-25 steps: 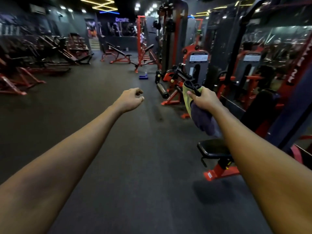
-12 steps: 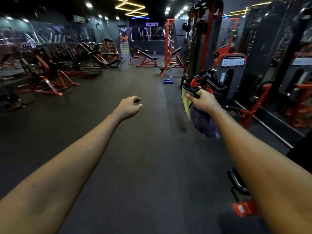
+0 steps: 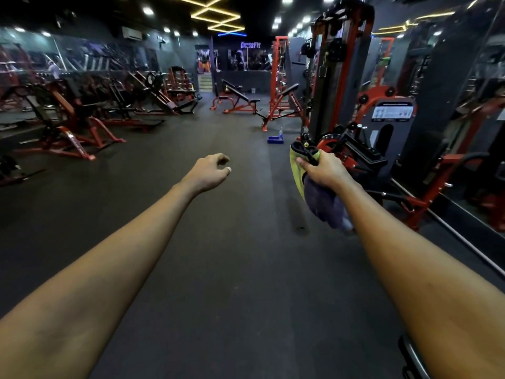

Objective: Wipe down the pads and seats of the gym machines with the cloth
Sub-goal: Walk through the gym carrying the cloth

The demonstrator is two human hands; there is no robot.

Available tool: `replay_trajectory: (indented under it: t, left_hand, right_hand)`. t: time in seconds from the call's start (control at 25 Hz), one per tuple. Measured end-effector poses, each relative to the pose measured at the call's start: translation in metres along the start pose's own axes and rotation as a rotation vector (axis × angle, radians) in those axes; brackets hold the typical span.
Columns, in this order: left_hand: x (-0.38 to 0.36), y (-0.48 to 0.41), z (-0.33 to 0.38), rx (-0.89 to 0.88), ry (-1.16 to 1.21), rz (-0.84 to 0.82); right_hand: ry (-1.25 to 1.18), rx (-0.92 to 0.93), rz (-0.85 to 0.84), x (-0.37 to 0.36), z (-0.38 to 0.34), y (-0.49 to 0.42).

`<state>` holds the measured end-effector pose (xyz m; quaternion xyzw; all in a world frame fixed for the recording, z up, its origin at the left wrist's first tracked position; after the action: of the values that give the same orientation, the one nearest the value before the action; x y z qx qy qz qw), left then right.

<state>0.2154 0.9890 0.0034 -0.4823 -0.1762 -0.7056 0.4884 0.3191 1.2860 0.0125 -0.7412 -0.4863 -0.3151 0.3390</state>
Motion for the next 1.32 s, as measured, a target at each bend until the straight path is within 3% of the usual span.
replay_trajectory:
  t: [0.52, 1.32]
  left_hand:
    - [-0.025, -0.327, -0.124, -0.044, 0.057, -0.036]
    - [-0.095, -0.897, -0.279, -0.074, 0.042, -0.074]
  right_hand:
    - [-0.017, -0.053, 0.056, -0.067, 0.021, -0.315]
    - [-0.039, -0.067, 0.082, -0.167, 0.105, -0.910]
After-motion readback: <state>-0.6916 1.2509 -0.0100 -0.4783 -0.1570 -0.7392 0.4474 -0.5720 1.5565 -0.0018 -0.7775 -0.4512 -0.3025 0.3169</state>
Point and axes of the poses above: each hand's wrist, its own y-axis away from the middle knuckle, its own x-axis out of the back of the hand, z = x × y, the point moved 9 cm from there along -y, towards the middle knuckle, and after that the axes turned 7 degrees about -z, right-handed, at the moved point
